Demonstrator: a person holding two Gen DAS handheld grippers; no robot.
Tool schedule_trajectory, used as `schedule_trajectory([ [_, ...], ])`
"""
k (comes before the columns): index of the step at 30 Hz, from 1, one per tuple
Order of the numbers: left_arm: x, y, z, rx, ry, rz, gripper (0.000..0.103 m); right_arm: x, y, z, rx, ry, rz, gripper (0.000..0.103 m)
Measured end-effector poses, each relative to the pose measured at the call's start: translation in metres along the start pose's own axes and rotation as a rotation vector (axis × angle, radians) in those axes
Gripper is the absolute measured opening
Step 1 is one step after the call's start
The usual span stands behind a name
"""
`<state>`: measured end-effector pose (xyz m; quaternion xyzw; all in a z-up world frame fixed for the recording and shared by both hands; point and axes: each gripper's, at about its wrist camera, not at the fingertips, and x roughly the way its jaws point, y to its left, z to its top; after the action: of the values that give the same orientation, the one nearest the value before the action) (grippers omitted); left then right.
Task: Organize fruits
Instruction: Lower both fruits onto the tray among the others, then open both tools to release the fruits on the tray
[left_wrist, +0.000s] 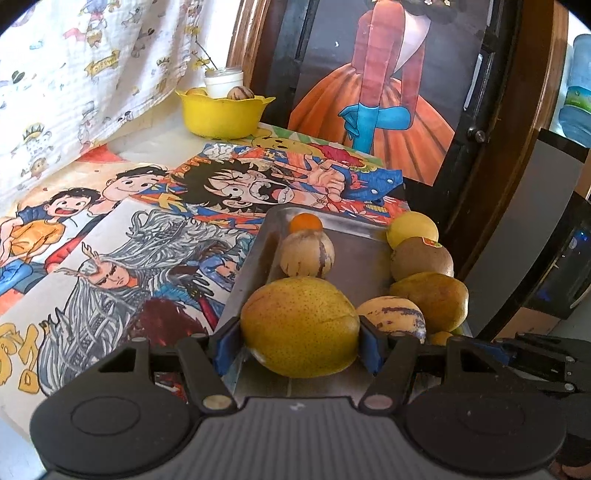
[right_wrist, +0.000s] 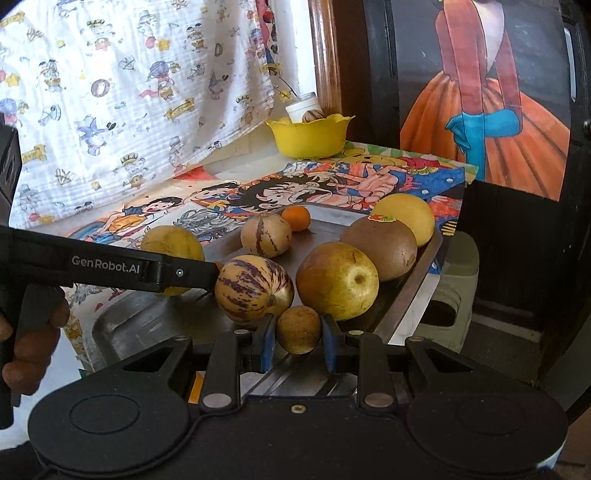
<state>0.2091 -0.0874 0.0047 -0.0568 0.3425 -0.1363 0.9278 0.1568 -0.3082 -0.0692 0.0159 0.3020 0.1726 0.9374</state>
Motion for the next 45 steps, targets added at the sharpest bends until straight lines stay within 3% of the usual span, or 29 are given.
schedule_trajectory([
  [27, -0.008, 0.0, -0.009, -0.009, 0.011, -0.014, 0.07, 0.001, 0.002, -0.006, -0.002, 0.009, -0.013, 0.03],
  [32, -0.01, -0.001, -0.012, -0.012, 0.02, -0.014, 0.07, -0.001, 0.002, -0.007, 0.0, 0.008, -0.011, 0.038],
  [39, -0.013, -0.002, -0.02, -0.015, 0.025, -0.015, 0.07, -0.015, 0.008, -0.015, -0.003, -0.005, -0.006, 0.042],
  [41, -0.016, -0.002, -0.021, -0.018, 0.011, -0.02, 0.077, -0.017, 0.009, -0.016, -0.001, -0.011, -0.004, 0.044],
  [45, -0.024, -0.006, -0.023, -0.013, -0.02, 0.003, 0.08, -0.023, 0.01, -0.017, 0.005, -0.028, -0.006, 0.048],
])
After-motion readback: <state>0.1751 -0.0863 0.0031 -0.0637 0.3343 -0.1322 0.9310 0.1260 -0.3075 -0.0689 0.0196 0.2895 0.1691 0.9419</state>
